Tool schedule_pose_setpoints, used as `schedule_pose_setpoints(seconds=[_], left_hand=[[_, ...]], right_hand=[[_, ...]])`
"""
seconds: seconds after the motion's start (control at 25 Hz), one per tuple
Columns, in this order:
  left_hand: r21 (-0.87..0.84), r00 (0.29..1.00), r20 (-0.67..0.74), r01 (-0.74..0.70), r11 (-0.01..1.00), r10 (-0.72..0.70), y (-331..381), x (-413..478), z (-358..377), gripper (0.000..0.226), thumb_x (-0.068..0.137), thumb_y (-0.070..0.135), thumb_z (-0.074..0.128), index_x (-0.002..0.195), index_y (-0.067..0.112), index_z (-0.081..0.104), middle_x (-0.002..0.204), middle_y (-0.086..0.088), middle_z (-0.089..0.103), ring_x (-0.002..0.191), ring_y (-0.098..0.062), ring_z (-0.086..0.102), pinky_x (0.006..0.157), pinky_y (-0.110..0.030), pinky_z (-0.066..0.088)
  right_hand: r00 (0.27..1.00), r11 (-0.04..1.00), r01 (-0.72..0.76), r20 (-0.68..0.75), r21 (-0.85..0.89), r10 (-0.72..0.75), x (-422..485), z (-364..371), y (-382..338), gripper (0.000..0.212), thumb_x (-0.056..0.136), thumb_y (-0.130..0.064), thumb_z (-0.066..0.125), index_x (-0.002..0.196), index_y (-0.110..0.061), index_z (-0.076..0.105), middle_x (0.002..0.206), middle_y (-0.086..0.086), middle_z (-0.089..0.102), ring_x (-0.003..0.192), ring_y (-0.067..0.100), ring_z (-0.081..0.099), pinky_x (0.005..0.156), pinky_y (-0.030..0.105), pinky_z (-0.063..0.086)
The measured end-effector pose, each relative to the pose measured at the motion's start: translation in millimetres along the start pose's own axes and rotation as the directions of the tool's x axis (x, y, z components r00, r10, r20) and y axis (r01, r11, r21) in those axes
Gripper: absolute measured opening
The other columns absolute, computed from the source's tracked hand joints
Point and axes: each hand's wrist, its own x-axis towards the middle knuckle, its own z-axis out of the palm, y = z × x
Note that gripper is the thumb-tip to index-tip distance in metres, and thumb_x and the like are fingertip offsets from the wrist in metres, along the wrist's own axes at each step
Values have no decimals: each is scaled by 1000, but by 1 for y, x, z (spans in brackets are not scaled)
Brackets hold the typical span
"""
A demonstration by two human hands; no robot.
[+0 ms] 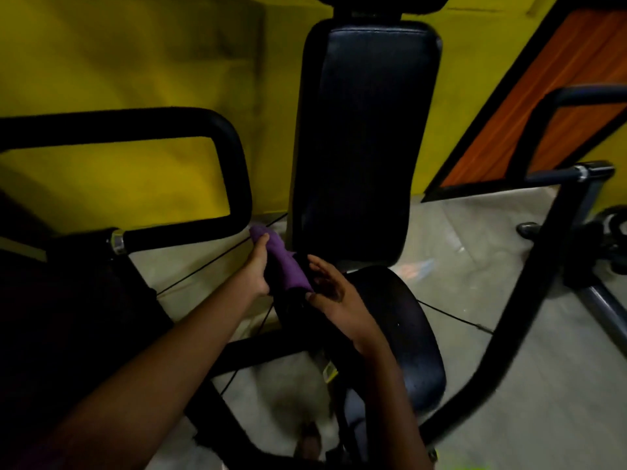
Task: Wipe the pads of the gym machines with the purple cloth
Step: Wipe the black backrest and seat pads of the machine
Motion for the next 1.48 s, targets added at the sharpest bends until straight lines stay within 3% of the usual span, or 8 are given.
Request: schedule_pose_setpoints(seconds=[0.24, 0.36, 0.56, 0.84, 0.96, 1.16, 1.32, 1.48], left_hand=[[362, 935, 279, 109, 926, -219, -2, -63, -23, 61, 88, 65, 36, 104, 11, 61, 98, -11, 61, 90, -28, 58, 76, -35, 45], [603, 941, 322, -119, 789, -104, -9, -86, -30, 61, 91, 63, 31, 135, 24, 46, 132, -3, 48, 130, -24, 40, 104, -40, 29], [543, 817, 568, -461, 701, 97, -23, -109, -29, 38, 83, 51, 61, 116, 33, 56, 122, 6, 60, 106, -7, 57, 90, -27, 46], [592, 576, 797, -805, -44, 178, 11, -122, -7, 27, 87, 21, 65, 113, 13, 66, 100, 6, 61, 95, -8, 57, 84, -25, 45], [633, 618, 772, -769, -88, 148, 17, -123, 8, 20, 95, 16, 49, 105, 15, 65, 93, -1, 60, 86, -15, 55, 75, -30, 41], [645, 694, 703, -715, 271, 158, 16, -126, 34, 11, 92, 31, 47, 94, 29, 57, 97, 2, 60, 91, -12, 56, 86, -32, 41], [659, 632, 745, -747, -90, 213, 0, -110, 31, 66, 74, 43, 73, 132, 25, 49, 129, 1, 53, 119, -14, 51, 100, -33, 44], [564, 541, 807, -825, -41, 236, -4, -95, 30, 43, 78, 14, 70, 120, 12, 61, 116, -5, 65, 110, -18, 60, 95, -35, 48]], right_hand=[[919, 950, -88, -391, -301, -39, -39, 31, -36, 20, 94, -24, 54, 86, -13, 70, 72, -8, 60, 61, -7, 53, 57, 5, 37], [855, 935, -240, -512, -259, 78, -44, 26, -45, 42, 94, -32, 52, 55, -18, 52, 49, -8, 44, 48, 2, 39, 48, 14, 29], [903, 883, -308, -401, -355, 153, -53, 15, -70, 42, 96, -32, 50, 60, -11, 56, 50, 2, 49, 43, 3, 39, 45, 18, 29], [946, 845, -319, -83, -430, 315, -71, -36, -100, 38, 93, -46, 47, 87, -18, 72, 86, 3, 72, 78, 14, 68, 76, 22, 52], [953, 930, -293, 12, -224, 303, -72, -47, -94, 34, 94, -40, 47, 86, -17, 71, 84, 0, 73, 79, 13, 68, 72, 20, 54], [940, 942, -327, -80, 74, 333, -48, -48, -87, 30, 97, -33, 47, 96, -11, 67, 97, 8, 70, 91, 21, 65, 85, 32, 52], [941, 945, -313, -163, -92, 296, -42, -49, -97, 37, 97, -35, 45, 97, -5, 66, 87, 10, 67, 73, 17, 62, 62, 21, 49], [963, 912, -249, 15, -326, 269, -50, -67, -102, 38, 85, -41, 63, 105, -9, 69, 93, 6, 71, 82, 15, 68, 75, 23, 55]])
